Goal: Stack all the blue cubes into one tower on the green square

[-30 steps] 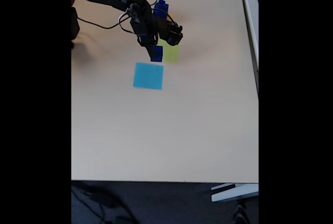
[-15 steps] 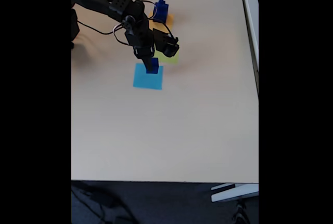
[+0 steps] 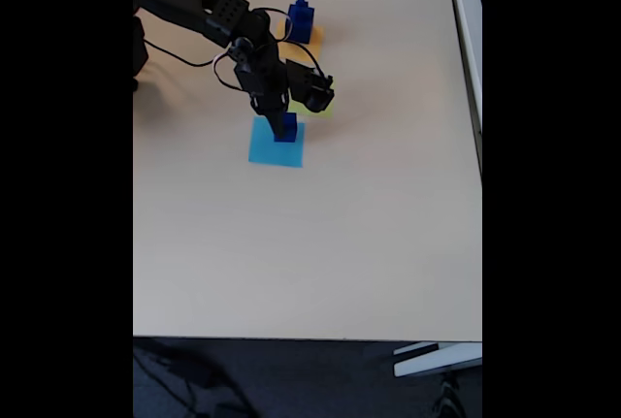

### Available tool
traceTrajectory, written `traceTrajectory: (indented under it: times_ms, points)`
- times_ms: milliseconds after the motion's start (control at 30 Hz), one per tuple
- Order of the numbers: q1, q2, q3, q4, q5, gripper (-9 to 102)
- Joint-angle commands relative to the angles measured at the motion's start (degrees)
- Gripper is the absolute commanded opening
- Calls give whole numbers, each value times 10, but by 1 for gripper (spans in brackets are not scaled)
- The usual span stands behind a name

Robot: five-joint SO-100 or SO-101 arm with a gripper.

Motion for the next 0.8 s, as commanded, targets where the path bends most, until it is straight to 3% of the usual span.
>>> traceTrajectory:
  times_ms: [0, 767]
  points:
    - [4, 15, 3, -10, 11, 1]
    - [7, 13, 31, -33, 27, 4]
